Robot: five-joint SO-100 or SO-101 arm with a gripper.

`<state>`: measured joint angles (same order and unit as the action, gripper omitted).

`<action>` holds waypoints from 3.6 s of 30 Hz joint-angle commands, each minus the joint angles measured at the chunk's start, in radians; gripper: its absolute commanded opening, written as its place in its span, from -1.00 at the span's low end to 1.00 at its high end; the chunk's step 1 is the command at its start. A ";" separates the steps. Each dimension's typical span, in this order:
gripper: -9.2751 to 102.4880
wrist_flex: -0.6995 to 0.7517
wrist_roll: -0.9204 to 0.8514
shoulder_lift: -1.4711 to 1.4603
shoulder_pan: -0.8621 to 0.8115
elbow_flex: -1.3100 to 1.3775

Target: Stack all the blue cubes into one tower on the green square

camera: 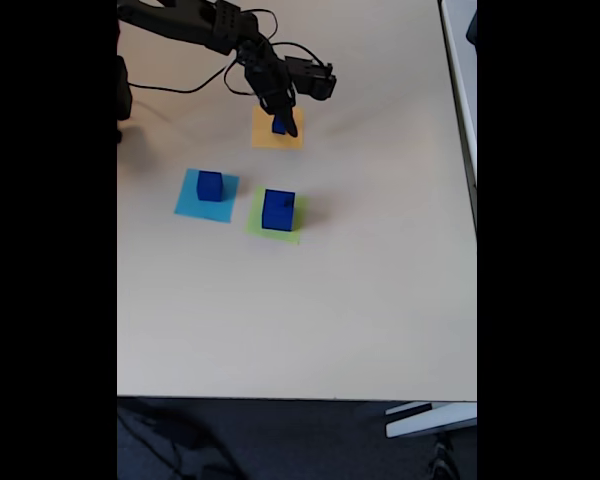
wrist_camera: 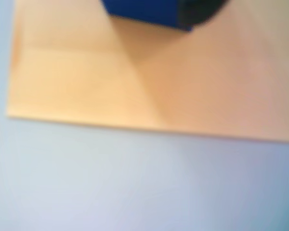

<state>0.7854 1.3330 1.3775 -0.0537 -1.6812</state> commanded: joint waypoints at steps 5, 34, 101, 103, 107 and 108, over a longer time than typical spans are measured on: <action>-0.44 0.213 -0.147 0.026 -0.080 0.330; -0.51 0.144 -0.202 0.101 -0.422 0.229; -0.61 0.015 -0.210 -0.035 -0.512 0.143; -0.61 0.009 -0.209 -0.037 -0.512 0.143; -0.62 0.003 -0.207 -0.043 -0.506 0.143; -0.62 0.003 -0.206 -0.043 -0.505 0.141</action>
<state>0.8099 1.1121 1.3238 -0.5614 -1.5432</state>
